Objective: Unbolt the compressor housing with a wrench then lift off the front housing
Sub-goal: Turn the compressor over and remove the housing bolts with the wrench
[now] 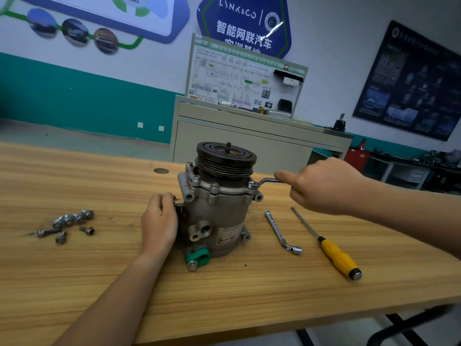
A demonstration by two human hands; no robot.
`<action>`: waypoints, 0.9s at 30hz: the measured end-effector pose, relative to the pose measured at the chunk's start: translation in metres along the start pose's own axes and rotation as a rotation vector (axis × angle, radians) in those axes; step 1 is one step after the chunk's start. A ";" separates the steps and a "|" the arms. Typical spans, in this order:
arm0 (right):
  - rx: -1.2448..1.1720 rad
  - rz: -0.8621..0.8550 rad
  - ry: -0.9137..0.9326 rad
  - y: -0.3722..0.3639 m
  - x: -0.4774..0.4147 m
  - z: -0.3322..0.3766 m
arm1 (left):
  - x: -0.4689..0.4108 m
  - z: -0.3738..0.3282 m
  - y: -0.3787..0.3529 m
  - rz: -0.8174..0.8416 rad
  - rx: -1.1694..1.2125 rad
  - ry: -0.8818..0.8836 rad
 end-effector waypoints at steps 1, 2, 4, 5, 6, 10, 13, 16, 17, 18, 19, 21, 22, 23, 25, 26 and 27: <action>-0.006 0.022 -0.003 -0.007 -0.007 -0.003 | 0.001 0.000 0.000 0.007 0.005 0.005; -0.014 0.049 -0.001 -0.015 -0.016 -0.004 | 0.002 0.000 -0.001 0.014 0.016 0.015; -0.053 0.080 -0.012 -0.026 -0.035 -0.003 | 0.004 0.002 -0.001 0.029 0.035 0.031; -0.088 0.064 -0.030 -0.029 -0.045 -0.001 | 0.004 0.003 -0.001 0.034 0.044 0.031; -0.130 0.032 -0.049 -0.030 -0.055 0.002 | 0.004 0.003 0.000 0.037 0.050 0.028; -0.239 -0.138 -0.073 -0.026 -0.077 0.013 | 0.004 0.001 0.001 0.037 0.018 -0.019; -0.380 -0.220 -0.170 -0.023 -0.063 0.002 | 0.006 -0.001 0.002 0.021 -0.013 -0.043; -0.817 -0.354 -0.393 -0.016 -0.026 -0.022 | 0.005 0.000 0.001 0.027 -0.008 -0.033; -0.924 -0.387 -0.439 -0.013 -0.014 -0.025 | 0.005 0.000 0.001 0.029 -0.005 -0.032; -0.934 -0.362 -0.448 -0.010 -0.003 -0.024 | 0.005 0.000 0.000 0.029 -0.006 -0.035; -0.878 -0.287 -0.420 -0.008 0.005 -0.019 | 0.005 -0.001 0.000 0.026 -0.008 -0.041; -0.669 -0.090 -0.316 -0.008 0.018 -0.001 | 0.006 -0.002 0.000 0.022 -0.005 -0.048; -0.593 -0.014 -0.278 -0.007 0.022 0.007 | 0.006 -0.003 0.000 0.023 -0.002 -0.049; -0.537 0.038 -0.250 -0.005 0.025 0.014 | 0.006 -0.003 0.000 0.024 -0.002 -0.053; -0.404 0.107 -0.217 -0.001 0.024 0.023 | 0.007 -0.004 0.000 0.029 -0.015 -0.067; -0.339 0.111 -0.210 0.003 0.022 0.025 | 0.007 -0.004 0.000 0.033 -0.022 -0.072; -0.281 0.106 -0.206 0.008 0.020 0.026 | 0.007 -0.004 0.000 0.037 -0.028 -0.075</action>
Point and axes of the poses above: each hand's wrist, its own x-axis away from the middle knuckle, its own y-axis out of the back of the hand, z = x × y, the point moved 8 cm from there along -x, towards the middle knuckle, and after that the axes turned 1 degree about -x, right-handed, at the moved point
